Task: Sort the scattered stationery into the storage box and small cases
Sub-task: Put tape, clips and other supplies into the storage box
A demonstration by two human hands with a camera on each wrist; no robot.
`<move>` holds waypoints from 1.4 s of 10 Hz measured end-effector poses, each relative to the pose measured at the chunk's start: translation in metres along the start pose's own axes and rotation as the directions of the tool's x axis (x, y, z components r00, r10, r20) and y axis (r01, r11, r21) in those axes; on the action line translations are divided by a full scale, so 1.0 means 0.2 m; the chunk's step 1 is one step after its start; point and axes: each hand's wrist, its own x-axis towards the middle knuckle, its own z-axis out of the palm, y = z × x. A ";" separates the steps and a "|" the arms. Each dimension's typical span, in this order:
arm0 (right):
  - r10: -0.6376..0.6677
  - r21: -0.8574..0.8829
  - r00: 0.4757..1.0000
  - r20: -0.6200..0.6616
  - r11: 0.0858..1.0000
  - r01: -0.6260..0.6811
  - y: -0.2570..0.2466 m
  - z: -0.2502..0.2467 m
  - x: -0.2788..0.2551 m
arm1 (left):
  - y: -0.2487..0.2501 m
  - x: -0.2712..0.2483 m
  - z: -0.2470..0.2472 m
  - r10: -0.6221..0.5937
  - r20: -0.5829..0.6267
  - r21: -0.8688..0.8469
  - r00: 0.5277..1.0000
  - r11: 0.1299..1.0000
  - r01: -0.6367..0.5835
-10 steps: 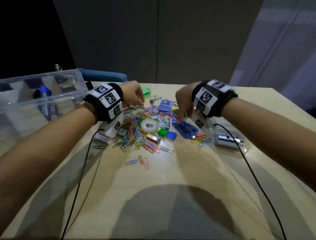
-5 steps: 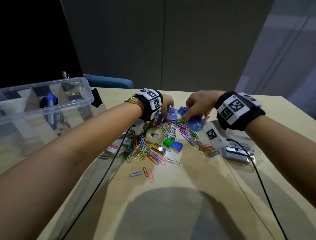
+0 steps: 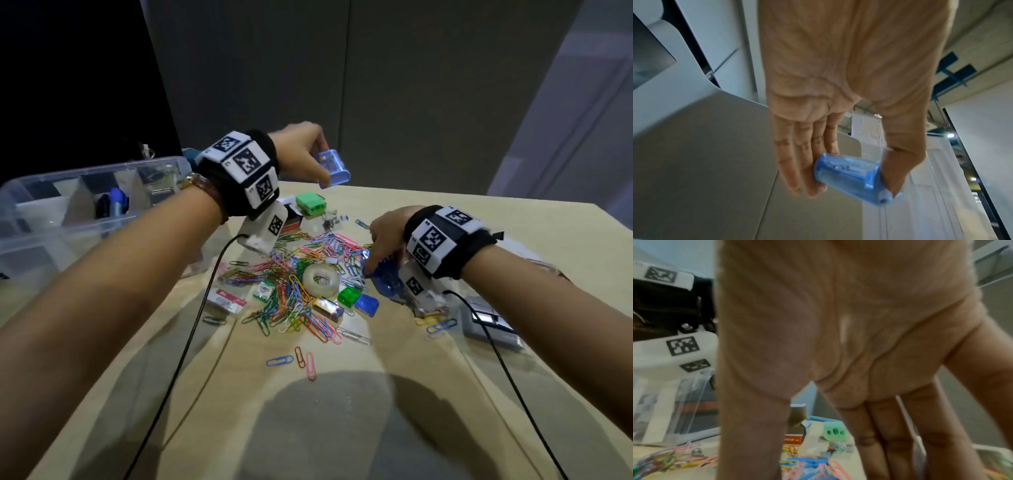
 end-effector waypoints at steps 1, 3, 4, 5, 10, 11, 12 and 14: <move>-0.127 -0.019 0.986 -0.110 0.992 0.126 -0.06 -0.05 0.02 | -0.08 -0.09 -0.06 -0.022 -0.026 -0.081 0.999 0.997 0.020; -0.355 0.095 0.923 0.150 0.934 0.344 -0.25 -0.07 0.07 | -0.20 -0.31 -0.13 -0.050 -0.113 -0.257 0.992 0.966 0.019; -0.320 0.080 0.922 0.218 0.948 0.310 -0.28 -0.16 0.12 | -0.25 -0.46 -0.19 -0.089 -0.173 -0.305 0.981 0.952 0.032; -0.238 0.035 0.970 0.037 0.971 0.237 -0.30 -0.32 0.23 | -0.34 -0.57 -0.26 -0.164 -0.213 -0.377 0.963 0.923 0.074; -0.159 -0.004 0.967 -0.200 0.987 0.161 -0.41 -0.37 0.74 | -0.69 -0.80 -0.50 -0.330 -0.154 -0.309 0.931 0.911 0.272; -0.206 -0.044 0.959 -0.195 0.979 0.201 -0.41 -0.40 0.80 | -0.77 -0.84 -0.54 -0.351 -0.156 -0.289 0.923 0.910 0.297; -0.207 -0.154 0.973 -0.098 0.970 0.190 -0.42 -0.41 0.82 | -0.84 -0.85 -0.57 -0.379 -0.148 -0.271 0.913 0.904 0.331; -0.131 -0.169 0.980 -0.152 0.980 0.105 -0.43 -0.40 0.82 | -0.91 -0.84 -0.57 -0.405 -0.127 -0.216 0.905 0.902 0.374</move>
